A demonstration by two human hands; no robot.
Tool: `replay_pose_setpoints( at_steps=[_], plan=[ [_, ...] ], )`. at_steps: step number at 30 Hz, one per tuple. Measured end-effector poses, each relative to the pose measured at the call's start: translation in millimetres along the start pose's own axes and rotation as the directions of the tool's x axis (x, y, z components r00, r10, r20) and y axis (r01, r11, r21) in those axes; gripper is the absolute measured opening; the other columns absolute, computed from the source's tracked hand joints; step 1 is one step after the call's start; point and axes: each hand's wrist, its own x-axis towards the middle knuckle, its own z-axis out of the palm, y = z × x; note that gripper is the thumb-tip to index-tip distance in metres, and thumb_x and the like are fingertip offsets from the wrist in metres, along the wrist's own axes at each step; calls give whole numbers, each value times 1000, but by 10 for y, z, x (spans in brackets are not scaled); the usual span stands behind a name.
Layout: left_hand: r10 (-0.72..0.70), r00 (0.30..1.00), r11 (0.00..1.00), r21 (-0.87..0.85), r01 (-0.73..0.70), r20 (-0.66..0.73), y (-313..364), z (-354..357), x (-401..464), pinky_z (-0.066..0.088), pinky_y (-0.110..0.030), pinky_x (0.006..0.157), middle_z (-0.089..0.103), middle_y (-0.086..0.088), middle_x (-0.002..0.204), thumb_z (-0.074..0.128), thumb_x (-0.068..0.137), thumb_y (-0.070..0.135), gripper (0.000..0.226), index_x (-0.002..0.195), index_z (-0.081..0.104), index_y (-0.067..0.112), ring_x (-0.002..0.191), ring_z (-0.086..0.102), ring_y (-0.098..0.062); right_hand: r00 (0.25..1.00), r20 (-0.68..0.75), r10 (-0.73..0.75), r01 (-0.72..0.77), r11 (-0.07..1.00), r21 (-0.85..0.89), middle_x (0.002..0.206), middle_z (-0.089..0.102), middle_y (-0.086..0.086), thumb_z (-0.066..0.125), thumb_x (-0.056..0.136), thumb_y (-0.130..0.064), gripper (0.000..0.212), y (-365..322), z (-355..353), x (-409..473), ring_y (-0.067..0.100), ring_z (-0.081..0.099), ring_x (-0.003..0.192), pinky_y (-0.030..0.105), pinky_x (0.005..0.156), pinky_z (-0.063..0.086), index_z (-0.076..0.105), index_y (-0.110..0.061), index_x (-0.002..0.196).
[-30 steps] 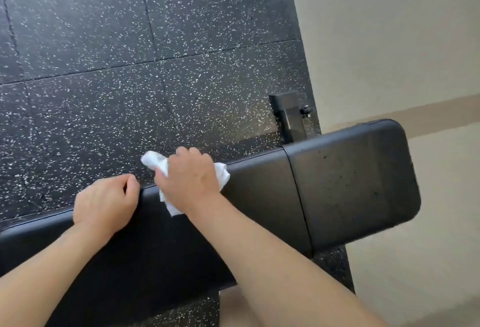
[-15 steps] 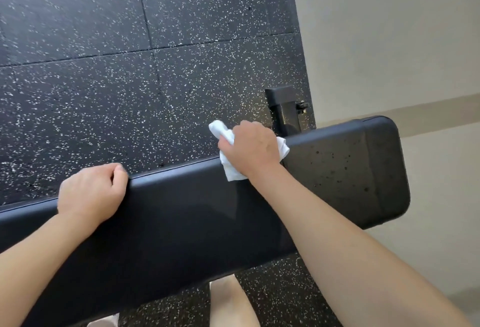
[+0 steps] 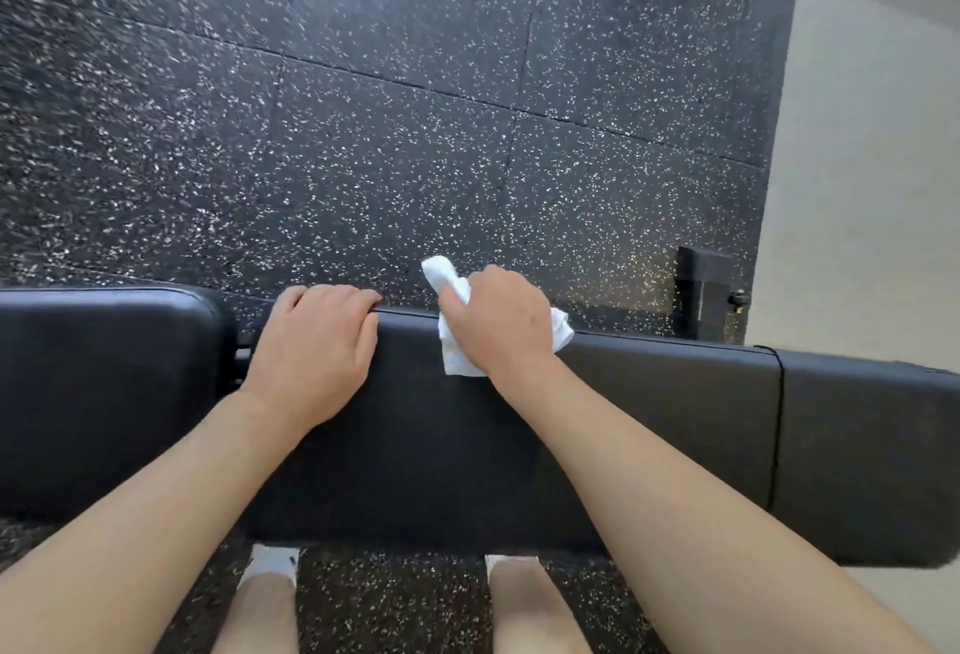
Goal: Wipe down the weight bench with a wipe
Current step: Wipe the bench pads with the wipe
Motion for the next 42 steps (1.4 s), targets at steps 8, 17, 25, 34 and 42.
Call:
replay_pose_setpoints(
  at_steps=[8,17,25,34,42],
  plan=[
    [-3,996,1000,29,6,-89,-1241,-144,-494,28,-63,119,64,-5,134,44,98,26,39,124,69,15,134,53,-30,989,-101,-110,105,993,-57,75,52,1,41,101,-52,52,-1309,376,31,27,49,72,39,64,33,49,-15,65],
    [53,978,996,-56,-65,-204,-1947,-69,-608,26,-53,124,54,-8,146,49,95,34,56,147,52,13,140,48,-32,967,-216,-138,100,979,-177,74,48,2,47,101,-46,46,-1588,493,16,30,52,73,38,62,27,46,-15,68],
    [44,978,994,-91,-64,-204,-1944,-116,-619,27,-51,124,54,-7,143,46,94,37,56,145,52,14,136,48,-30,887,-304,-346,302,935,-185,81,51,6,57,88,-29,19,-2194,808,-416,29,45,73,38,63,29,53,-13,79],
    [69,981,991,-104,-89,-184,-1905,-159,-611,27,-54,122,55,-7,144,46,100,24,49,147,51,11,138,48,-31,788,-153,-596,544,790,-282,91,51,3,66,80,-36,31,-1683,1292,-1493,22,40,75,33,63,29,63,-12,100],
    [131,962,988,-52,-147,-238,-1831,-68,-650,25,-57,122,52,-9,148,49,99,19,48,146,52,11,141,45,-33,634,-64,-771,747,632,-208,87,56,4,66,89,-19,11,-1161,1120,-1471,24,45,71,37,60,38,68,-12,96]
  ],
)
